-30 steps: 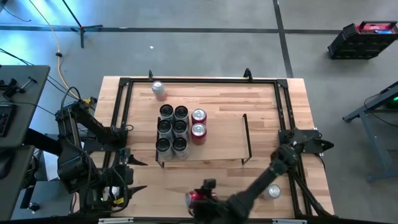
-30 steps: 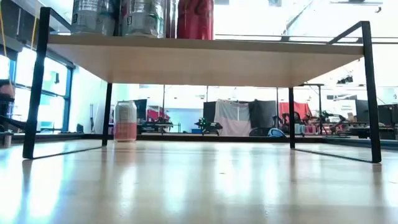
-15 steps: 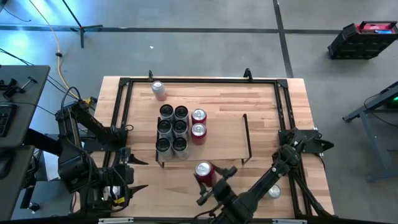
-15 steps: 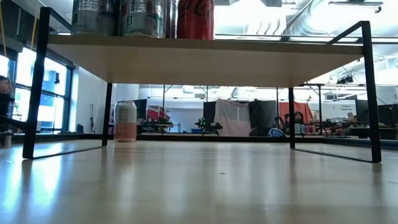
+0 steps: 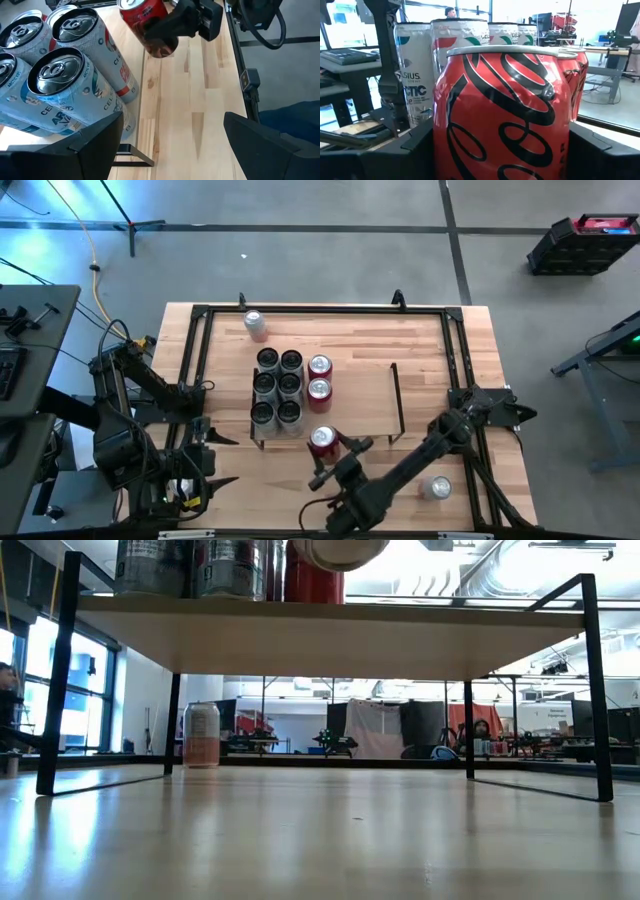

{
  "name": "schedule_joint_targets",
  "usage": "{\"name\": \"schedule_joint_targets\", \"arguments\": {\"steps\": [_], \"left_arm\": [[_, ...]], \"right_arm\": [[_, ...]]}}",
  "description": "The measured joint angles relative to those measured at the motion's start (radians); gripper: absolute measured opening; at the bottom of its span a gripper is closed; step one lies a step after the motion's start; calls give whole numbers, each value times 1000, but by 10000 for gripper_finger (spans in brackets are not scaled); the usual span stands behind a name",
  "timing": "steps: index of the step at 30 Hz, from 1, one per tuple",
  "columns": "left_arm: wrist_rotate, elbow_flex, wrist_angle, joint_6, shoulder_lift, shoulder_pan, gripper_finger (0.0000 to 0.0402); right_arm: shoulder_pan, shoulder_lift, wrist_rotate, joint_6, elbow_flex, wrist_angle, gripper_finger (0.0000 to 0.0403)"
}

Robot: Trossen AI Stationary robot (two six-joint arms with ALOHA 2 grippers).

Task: Place canned beverage on shelf
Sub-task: Put the red soda can aligned with the other red soda cans on the shelf

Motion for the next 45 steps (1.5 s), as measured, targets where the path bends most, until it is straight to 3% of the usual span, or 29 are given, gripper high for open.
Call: {"name": "schedule_joint_targets", "arguments": {"steps": [18,30,45], "left_arm": [[-9,0,0,36,0,-2,335],[-13,0,0,52,0,-2,335],[-13,0,0,42,0,-2,335]], "right_arm": [[24,-7,5,-28,-33,-45,286],[-39,-50,7,103,-144,-47,286],[-58,-49,7,82,-148,-47,300]]}}
